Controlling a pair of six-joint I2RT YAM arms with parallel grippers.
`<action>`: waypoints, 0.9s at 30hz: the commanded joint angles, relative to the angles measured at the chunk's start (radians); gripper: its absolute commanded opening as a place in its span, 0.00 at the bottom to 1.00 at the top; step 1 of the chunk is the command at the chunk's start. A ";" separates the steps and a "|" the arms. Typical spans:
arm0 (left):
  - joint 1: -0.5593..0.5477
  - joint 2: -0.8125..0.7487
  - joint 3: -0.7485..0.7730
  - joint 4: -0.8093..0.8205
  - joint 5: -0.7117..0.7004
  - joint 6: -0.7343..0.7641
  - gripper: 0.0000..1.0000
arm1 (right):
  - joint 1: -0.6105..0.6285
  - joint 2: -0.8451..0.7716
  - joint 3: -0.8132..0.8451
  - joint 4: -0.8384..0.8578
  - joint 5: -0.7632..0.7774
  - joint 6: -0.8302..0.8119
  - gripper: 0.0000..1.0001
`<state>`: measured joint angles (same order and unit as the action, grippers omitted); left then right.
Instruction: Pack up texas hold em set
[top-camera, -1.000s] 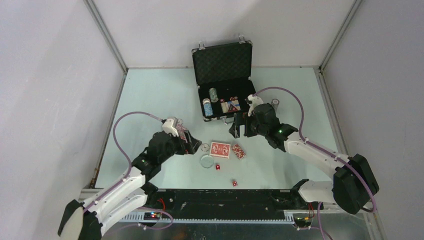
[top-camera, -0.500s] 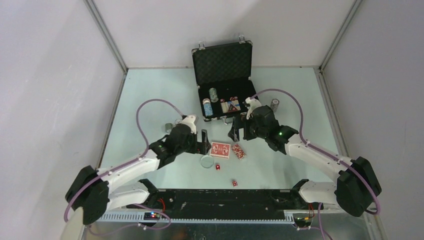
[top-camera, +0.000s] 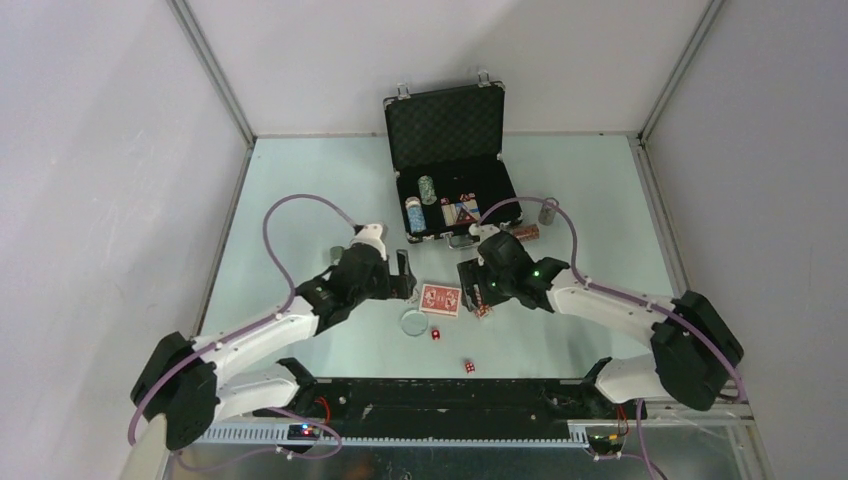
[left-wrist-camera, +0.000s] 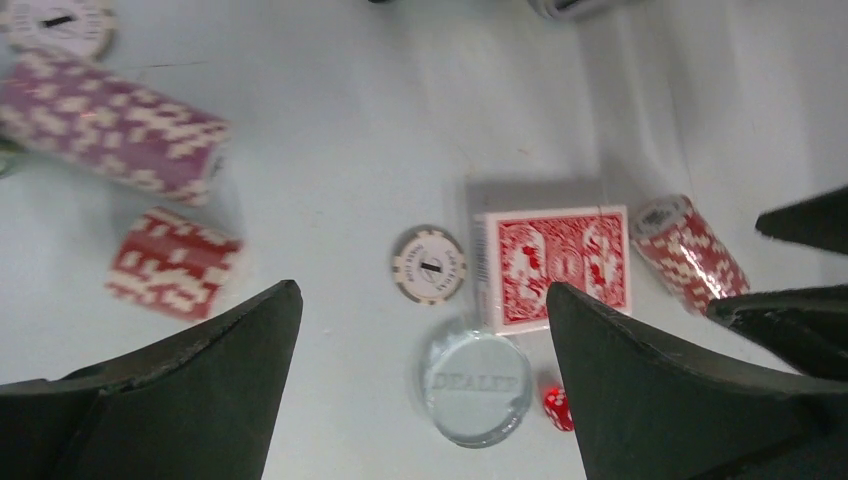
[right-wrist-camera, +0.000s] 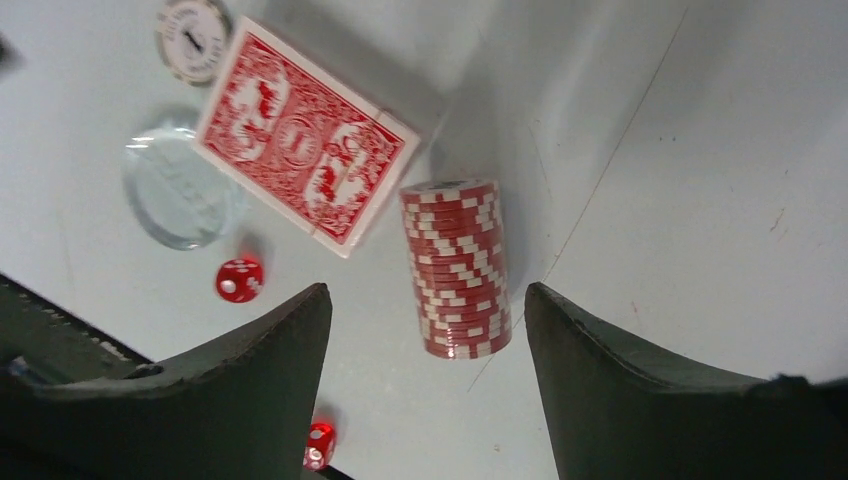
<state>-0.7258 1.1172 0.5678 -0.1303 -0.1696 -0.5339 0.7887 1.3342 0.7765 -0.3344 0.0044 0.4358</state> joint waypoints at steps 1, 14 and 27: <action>0.059 -0.104 -0.048 0.014 -0.076 -0.057 1.00 | 0.007 0.080 0.029 -0.024 0.041 -0.001 0.73; 0.102 -0.285 -0.122 -0.021 -0.211 -0.072 1.00 | 0.015 0.236 0.113 -0.054 0.067 0.001 0.52; 0.115 -0.344 -0.124 -0.021 -0.227 -0.061 1.00 | -0.173 0.283 0.369 0.021 -0.097 0.008 0.33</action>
<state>-0.6216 0.7837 0.4404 -0.1707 -0.3687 -0.5869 0.6724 1.5772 1.0298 -0.4137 0.0074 0.4271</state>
